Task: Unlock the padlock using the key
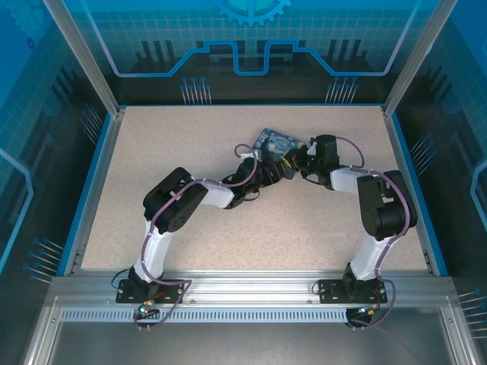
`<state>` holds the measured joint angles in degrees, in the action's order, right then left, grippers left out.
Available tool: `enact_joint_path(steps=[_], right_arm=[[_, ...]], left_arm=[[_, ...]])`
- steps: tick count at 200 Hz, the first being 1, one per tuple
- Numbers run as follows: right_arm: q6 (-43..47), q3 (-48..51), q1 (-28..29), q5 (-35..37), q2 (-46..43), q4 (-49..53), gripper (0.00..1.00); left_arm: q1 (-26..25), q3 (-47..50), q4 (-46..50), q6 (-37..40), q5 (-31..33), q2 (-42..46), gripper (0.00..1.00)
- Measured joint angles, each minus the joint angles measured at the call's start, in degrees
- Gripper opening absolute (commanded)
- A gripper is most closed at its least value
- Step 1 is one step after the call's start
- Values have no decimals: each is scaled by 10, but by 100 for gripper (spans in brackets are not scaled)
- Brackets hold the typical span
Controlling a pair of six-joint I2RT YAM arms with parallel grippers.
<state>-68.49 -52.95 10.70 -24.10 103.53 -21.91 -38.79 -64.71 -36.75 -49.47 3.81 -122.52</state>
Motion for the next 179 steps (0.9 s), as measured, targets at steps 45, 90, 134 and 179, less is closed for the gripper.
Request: enact_joint_path(steps=[45,90,134,179], right_arm=[[0,0,0,0,0,-1,0],[0,0,-2,0,3,-7,0],[0,0,-3,-2,4,-9,0],[0,0,-3,-2,4,-9,0]], left_arm=[[0,-2,-27,48,-11,-14,66],[0,-1,-78,81,-17,-37,54],[0,1,-108,84,-16,-49,48],[0,19,-151,61,-6,-55,43]])
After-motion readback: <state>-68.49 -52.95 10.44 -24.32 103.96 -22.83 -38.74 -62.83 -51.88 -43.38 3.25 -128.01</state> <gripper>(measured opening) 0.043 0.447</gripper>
